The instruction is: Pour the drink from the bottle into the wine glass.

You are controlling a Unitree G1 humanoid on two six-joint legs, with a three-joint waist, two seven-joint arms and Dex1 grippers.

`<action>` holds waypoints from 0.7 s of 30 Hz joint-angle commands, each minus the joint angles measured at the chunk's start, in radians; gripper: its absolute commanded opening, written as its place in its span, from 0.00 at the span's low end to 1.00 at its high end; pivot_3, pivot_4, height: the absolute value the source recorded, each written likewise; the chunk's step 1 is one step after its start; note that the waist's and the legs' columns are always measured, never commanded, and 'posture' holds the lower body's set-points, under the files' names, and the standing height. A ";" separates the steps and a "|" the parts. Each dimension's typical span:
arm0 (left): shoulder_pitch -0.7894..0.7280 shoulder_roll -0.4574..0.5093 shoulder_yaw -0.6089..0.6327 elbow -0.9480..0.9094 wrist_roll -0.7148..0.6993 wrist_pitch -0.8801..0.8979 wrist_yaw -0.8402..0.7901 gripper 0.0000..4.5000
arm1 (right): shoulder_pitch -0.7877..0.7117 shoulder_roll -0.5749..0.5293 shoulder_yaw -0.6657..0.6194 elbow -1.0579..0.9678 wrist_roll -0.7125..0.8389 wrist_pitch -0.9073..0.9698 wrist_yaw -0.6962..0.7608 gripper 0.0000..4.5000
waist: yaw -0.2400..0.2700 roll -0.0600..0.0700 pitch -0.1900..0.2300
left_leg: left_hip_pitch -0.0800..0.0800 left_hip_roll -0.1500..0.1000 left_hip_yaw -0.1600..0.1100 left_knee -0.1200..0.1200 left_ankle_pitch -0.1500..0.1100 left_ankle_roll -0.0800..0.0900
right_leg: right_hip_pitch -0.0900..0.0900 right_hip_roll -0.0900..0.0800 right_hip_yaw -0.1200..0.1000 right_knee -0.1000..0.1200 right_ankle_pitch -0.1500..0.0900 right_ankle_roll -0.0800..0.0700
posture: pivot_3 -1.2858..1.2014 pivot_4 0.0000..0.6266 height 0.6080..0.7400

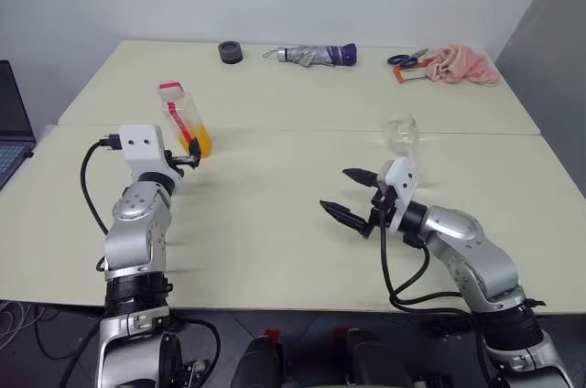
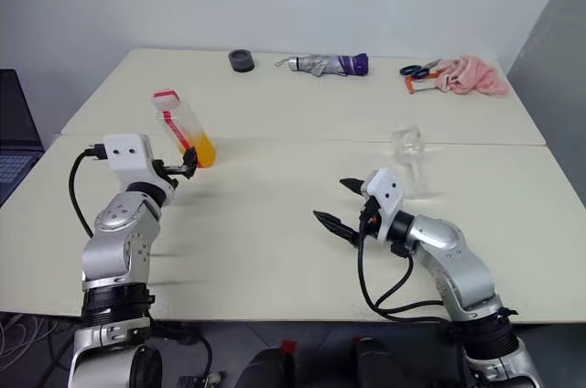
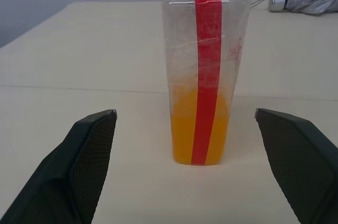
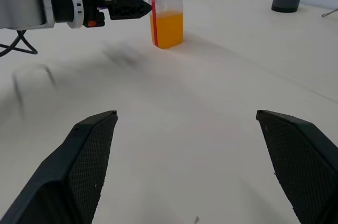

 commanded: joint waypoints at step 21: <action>-0.332 0.077 -0.042 0.453 0.039 -0.252 -0.066 1.00 | -0.093 0.070 0.015 -0.029 -0.013 0.017 -0.013 1.00 | -0.001 0.000 0.000 | -0.001 -0.001 -0.001 0.001 0.000 0.000 | -0.001 0.000 -0.001 0.000 0.000 0.000 | 0.52 0.24 1.00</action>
